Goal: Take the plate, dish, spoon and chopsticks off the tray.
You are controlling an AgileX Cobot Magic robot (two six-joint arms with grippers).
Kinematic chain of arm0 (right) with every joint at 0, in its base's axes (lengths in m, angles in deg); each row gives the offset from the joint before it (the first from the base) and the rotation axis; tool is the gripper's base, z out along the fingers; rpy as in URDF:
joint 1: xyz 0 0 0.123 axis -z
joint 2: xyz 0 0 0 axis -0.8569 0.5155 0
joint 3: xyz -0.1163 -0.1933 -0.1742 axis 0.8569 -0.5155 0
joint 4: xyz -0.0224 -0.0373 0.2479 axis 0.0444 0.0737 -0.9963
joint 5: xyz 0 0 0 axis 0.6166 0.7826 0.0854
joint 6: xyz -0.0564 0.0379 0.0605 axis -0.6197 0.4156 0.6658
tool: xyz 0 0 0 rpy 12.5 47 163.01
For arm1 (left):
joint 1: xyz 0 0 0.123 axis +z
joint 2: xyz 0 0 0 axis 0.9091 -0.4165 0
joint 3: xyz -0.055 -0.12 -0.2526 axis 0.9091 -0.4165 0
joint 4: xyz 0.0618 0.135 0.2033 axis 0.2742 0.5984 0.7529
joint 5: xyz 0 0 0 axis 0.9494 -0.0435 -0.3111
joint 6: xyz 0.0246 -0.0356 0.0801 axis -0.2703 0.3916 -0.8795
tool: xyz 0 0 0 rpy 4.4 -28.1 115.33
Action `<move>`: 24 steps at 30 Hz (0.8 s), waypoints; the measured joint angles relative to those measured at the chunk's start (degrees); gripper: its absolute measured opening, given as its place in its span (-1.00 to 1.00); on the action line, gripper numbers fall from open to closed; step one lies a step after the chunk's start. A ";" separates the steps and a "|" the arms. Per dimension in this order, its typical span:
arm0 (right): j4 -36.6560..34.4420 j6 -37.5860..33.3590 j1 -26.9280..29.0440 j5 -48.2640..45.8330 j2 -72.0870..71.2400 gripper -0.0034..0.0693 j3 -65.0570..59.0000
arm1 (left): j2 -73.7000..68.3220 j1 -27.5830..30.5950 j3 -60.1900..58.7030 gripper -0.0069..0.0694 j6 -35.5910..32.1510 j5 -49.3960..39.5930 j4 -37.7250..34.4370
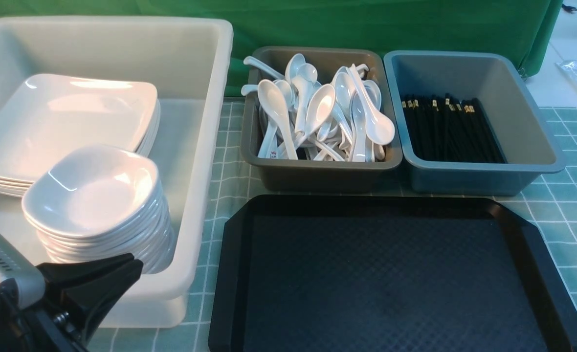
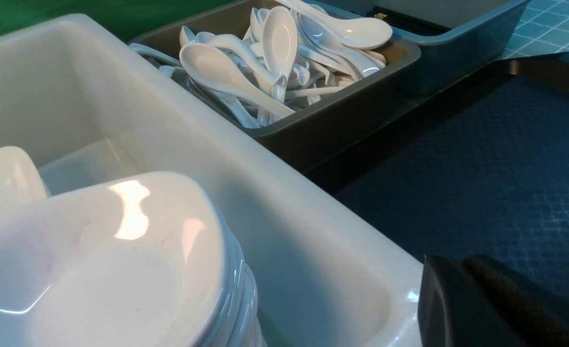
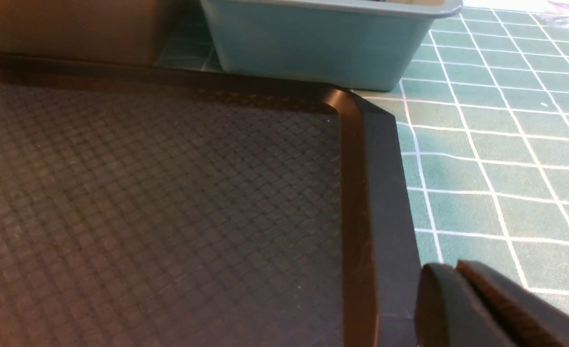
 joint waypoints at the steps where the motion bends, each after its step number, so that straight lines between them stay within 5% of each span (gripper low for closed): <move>1: 0.00 0.00 0.00 0.00 0.00 -0.70 0.00 | 0.00 0.00 0.00 -0.79 -0.34 1.00 1.11; 8: 0.00 -0.05 0.00 0.00 0.00 -0.67 0.00 | 0.12 0.14 -0.60 -0.79 2.71 6.23 2.00; 12: 0.00 -0.05 0.00 0.00 0.00 -0.66 0.00 | 2.35 2.90 -3.41 -0.79 13.01 9.82 8.58; 17: 0.00 -0.05 0.00 -0.05 0.00 -0.63 0.00 | 10.13 12.18 -7.78 -0.79 32.48 9.68 22.38; 24: 0.00 0.00 0.00 -0.05 0.00 -0.59 0.00 | 23.12 26.61 -14.48 -0.79 37.83 7.22 25.07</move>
